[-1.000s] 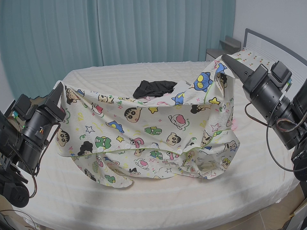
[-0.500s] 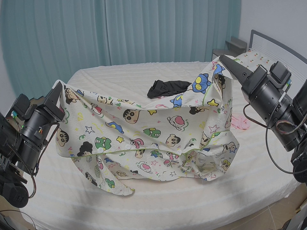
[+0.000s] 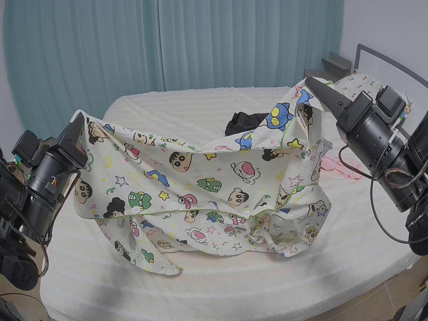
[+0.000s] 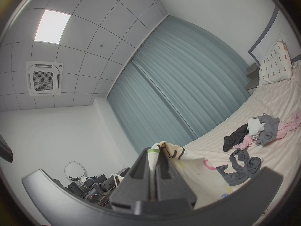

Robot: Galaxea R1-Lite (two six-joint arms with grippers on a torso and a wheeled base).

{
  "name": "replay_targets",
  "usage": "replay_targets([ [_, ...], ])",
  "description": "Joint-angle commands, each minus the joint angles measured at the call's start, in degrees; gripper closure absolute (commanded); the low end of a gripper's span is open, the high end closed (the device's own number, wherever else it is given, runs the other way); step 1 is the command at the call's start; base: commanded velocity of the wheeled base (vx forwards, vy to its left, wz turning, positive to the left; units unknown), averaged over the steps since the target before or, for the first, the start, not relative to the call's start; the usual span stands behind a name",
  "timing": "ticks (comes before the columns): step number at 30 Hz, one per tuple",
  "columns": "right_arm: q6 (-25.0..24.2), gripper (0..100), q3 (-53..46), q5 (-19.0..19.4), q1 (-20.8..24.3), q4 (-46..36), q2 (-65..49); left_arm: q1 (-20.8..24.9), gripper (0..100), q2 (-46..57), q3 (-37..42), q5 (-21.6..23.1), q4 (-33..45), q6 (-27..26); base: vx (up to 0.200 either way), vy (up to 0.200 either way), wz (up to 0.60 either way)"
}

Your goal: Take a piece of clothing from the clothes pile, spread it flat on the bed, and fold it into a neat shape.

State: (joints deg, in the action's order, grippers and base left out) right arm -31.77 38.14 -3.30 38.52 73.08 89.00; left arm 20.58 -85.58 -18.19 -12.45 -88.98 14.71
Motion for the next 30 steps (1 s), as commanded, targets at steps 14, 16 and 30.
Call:
replay_targets([
  [14, 0.6, 100, 0.4, -0.2, 1.1, -0.1, -2.8, 0.2, 100, 4.5, 1.3, 0.3, -1.0, -0.1, -0.143, 0.000, 0.00],
  [16, 1.5, 100, 1.2, -0.1, 2.3, -0.8, -3.8, 0.3, 100, 5.8, 1.6, 0.3, -1.0, -0.6, -0.200, 0.000, 0.00],
  [30, 7.9, 100, -3.3, 0.1, 6.7, -1.3, -12.3, 0.5, 100, 9.2, 1.8, 0.2, -1.0, -4.8, -0.200, 0.000, 0.00],
])
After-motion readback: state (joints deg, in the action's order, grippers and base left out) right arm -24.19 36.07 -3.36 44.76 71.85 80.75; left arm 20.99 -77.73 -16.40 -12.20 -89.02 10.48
